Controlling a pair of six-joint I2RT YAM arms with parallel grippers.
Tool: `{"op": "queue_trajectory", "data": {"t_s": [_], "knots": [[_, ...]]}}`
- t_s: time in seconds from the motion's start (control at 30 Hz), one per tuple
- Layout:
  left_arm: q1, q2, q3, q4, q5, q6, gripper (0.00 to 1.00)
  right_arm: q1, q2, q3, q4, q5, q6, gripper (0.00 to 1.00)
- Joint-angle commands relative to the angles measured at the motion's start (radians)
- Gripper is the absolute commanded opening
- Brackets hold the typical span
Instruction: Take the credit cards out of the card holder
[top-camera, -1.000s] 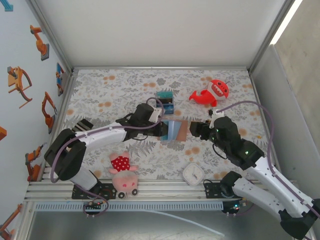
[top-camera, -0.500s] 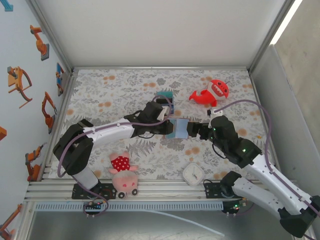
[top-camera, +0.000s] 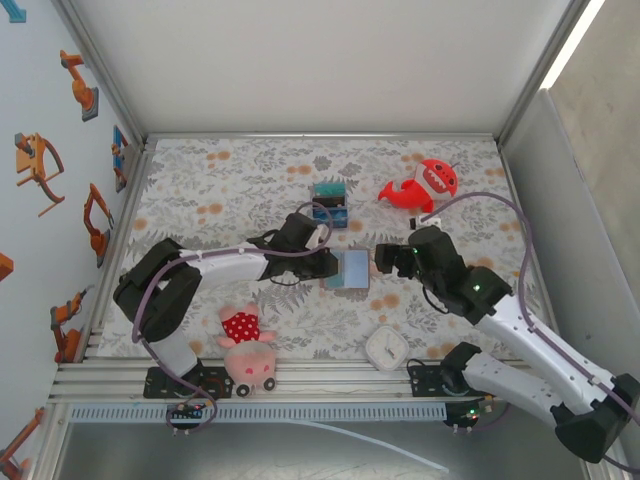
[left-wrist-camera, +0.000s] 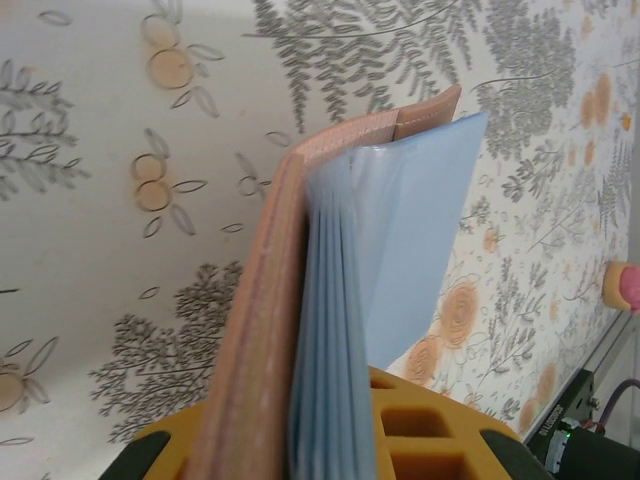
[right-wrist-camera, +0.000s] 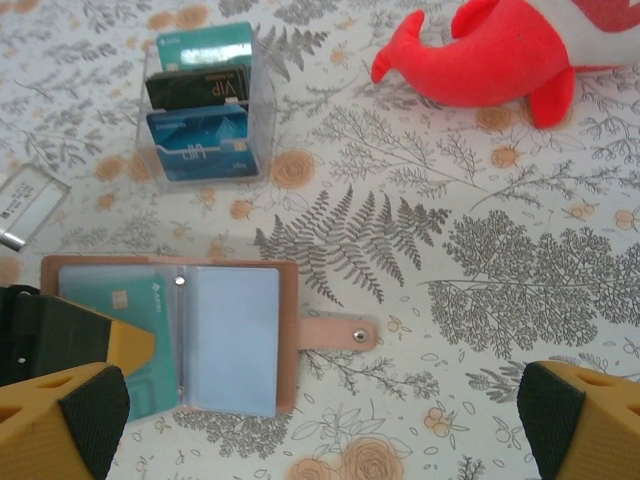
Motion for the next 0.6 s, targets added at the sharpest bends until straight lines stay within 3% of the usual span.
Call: {"op": "queue_trajectory", "data": {"t_s": [0.0, 0.27, 0.4, 0.47, 0.57], "knots": [[0.021, -0.002, -0.019, 0.06, 0.076, -0.027, 0.02, -0.005, 0.065, 0.052, -0.05, 0.019, 0.024, 0.99], [0.049, -0.016, -0.069, 0.036, 0.111, -0.024, 0.06, -0.005, 0.202, 0.086, -0.016, -0.05, 0.022, 0.96], [0.06, -0.026, -0.071, 0.0, 0.1, 0.01, 0.17, -0.005, 0.237, 0.076, 0.033, -0.088, 0.037, 0.93], [0.065, -0.026, -0.062, -0.018, 0.091, 0.035, 0.29, -0.004, 0.248, 0.069, 0.057, -0.105, 0.046, 0.91], [0.069, -0.013, -0.041, -0.061, 0.078, 0.08, 0.36, -0.005, 0.258, 0.066, 0.075, -0.113, 0.055, 0.89]]}}
